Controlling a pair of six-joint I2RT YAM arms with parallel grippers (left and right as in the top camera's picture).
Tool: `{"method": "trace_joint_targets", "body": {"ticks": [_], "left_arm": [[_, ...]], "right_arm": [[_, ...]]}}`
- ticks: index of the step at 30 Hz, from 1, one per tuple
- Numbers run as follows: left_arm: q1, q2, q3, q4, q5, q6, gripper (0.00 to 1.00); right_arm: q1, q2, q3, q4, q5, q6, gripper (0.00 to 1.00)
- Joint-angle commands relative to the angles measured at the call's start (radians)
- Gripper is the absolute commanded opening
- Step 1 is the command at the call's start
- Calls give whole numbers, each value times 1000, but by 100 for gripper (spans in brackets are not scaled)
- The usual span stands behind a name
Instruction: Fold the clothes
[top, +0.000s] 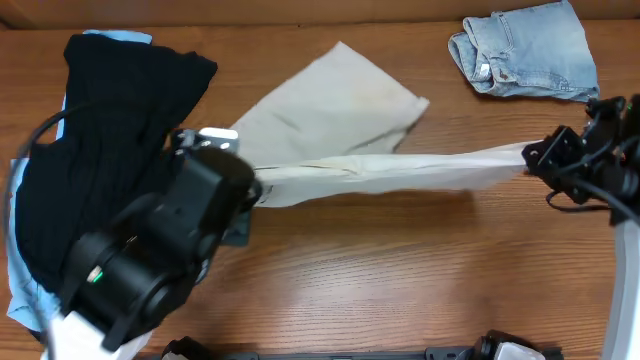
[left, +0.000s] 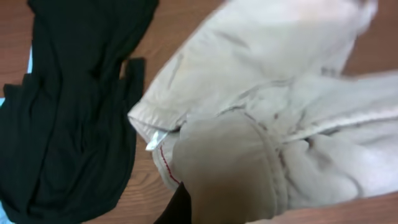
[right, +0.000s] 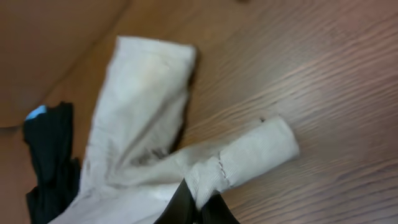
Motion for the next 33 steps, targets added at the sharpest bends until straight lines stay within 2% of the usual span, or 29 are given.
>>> {"method": "trace_joint_targets", "body": {"ticks": [1, 5, 8, 11, 16, 21, 25, 33], "left_arm": [[37, -119, 17, 1, -150, -81, 4], [37, -176, 17, 31, -210, -80, 4], [37, -181, 17, 29, -224, -81, 4], [37, -170, 14, 2, -204, -98, 4], [37, -127, 12, -133, -180, -227, 4], [37, -78, -28, -188, -40, -301, 4], [37, -35, -126, -165, 48, -335, 4], [37, 15, -357, -112, 13, -544, 4]], "right_arm": [[-34, -80, 51, 47, 92, -14, 4], [-32, -149, 80, 209, 45, -86, 4], [-32, -165, 84, 262, 43, -86, 4], [-31, -149, 83, 223, 42, -101, 4], [-31, -59, 83, 45, 30, -162, 4], [-31, 46, 83, -80, 34, -192, 4], [-31, 115, 83, -73, 33, -199, 4], [82, 254, 83, 80, 18, -238, 4]]}}
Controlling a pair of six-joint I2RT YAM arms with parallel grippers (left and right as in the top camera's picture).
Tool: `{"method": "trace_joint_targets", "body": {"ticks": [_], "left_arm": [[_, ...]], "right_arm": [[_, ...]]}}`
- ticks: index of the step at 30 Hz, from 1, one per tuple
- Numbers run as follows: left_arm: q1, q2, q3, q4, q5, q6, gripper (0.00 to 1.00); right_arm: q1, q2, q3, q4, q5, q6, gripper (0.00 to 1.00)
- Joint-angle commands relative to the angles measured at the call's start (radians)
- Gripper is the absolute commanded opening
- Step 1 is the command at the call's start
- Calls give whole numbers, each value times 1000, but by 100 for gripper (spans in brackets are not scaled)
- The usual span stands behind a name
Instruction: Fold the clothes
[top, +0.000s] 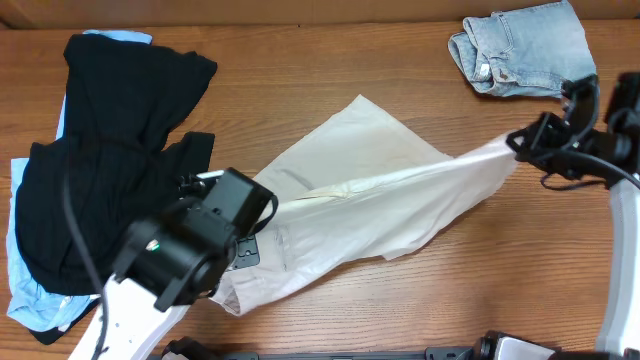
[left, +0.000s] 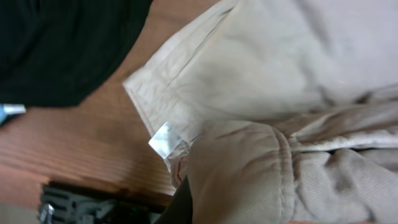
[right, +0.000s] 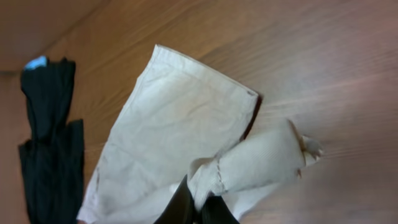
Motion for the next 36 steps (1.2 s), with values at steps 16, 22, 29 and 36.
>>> {"method": "trace_joint_targets", "body": {"ticks": [16, 22, 29, 36], "left_arm": [[169, -15, -354, 120, -282, -247, 4], [364, -13, -463, 330, -307, -176, 6], [478, 26, -472, 642, -219, 177, 100], [478, 31, -468, 703, -69, 315, 100]], "right_arm": [[282, 353, 8, 317, 164, -10, 4], [302, 386, 8, 348, 164, -9, 10], [302, 386, 8, 347, 164, -10, 83], [280, 386, 8, 259, 165, -5, 98]]}}
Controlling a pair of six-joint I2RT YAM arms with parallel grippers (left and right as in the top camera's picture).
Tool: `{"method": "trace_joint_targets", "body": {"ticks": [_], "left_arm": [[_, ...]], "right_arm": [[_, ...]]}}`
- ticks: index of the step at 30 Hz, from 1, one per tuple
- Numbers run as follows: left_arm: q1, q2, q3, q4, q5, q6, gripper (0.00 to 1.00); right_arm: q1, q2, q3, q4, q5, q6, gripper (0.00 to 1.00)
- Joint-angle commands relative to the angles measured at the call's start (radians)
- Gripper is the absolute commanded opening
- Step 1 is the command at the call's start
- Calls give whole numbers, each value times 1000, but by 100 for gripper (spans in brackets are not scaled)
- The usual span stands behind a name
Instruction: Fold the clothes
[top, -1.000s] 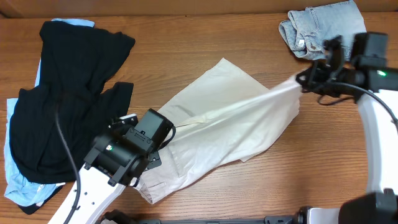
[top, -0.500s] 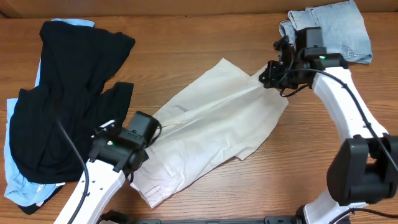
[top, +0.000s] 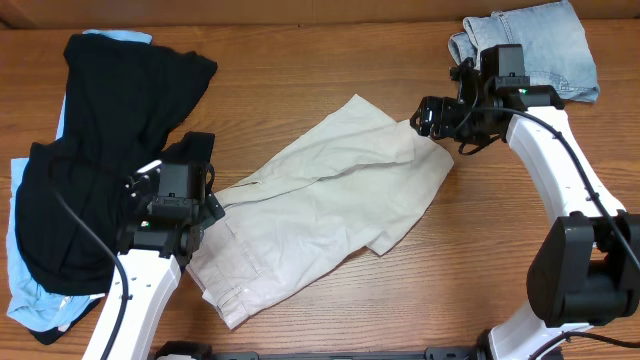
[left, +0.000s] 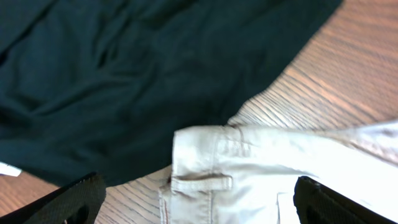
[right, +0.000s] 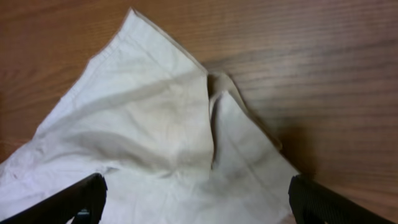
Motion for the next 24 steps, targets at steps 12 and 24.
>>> {"method": "trace_joint_targets", "body": {"ticks": [12, 24], "left_arm": [[4, 5, 3, 45, 80, 104, 100], [4, 5, 3, 48, 106, 104, 100]], "right_arm": [[-27, -3, -137, -32, 100, 84, 83], [-2, -3, -346, 232, 107, 164, 73]]}}
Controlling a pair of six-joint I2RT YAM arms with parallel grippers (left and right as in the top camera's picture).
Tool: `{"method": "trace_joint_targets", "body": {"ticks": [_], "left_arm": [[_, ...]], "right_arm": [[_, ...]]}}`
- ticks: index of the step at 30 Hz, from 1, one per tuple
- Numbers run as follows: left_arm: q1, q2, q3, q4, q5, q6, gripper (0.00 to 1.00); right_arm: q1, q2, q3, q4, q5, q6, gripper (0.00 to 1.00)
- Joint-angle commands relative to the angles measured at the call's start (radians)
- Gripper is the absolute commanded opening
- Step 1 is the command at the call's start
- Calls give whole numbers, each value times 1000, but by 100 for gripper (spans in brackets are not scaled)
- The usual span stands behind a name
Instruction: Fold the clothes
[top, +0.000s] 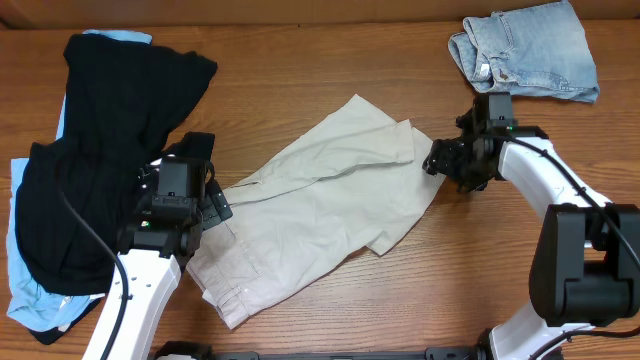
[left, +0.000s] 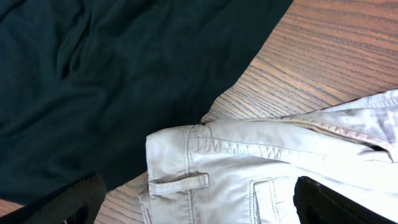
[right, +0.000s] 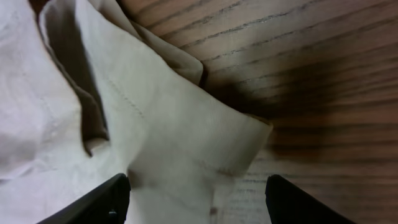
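Note:
Beige shorts (top: 320, 200) lie spread on the wooden table, waistband toward the left and a leg toward the right. My left gripper (top: 207, 207) hangs open over the waistband corner; its wrist view shows the belt loop (left: 180, 183) between the wide-apart fingers (left: 62, 199). My right gripper (top: 440, 163) is open and low over the folded-over leg hem (right: 186, 137), at the shorts' right tip. Neither holds anything.
A black garment (top: 100, 150) lies heaped at the left on a light blue one (top: 25, 290), its edge right next to the waistband (left: 93, 74). Folded denim shorts (top: 525, 50) sit at the back right corner.
My right gripper has moved from the leg's far corner nearer to the front and lower, onto the hem at the right tip. The left gripper stays open over the waistband, barely shifted.
Both grippers first held the shorts, stretched between them above the table. Then the shorts hung lower and spread wider, still held at both ends. After that both grippers were open and the shorts lay flat, as they do now.

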Motion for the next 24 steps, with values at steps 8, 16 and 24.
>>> {"method": "trace_joint_targets", "body": {"ticks": [8, 16, 24], "left_arm": [[4, 5, 3, 3, 71, 19, 100], [4, 5, 3, -9, 75, 19, 100], [2, 5, 3, -13, 97, 19, 100]], "right_arm": [[90, -1, -93, 162, 44, 79, 52], [134, 23, -93, 187, 156, 111, 17], [108, 40, -92, 163, 282, 254, 4]]}}
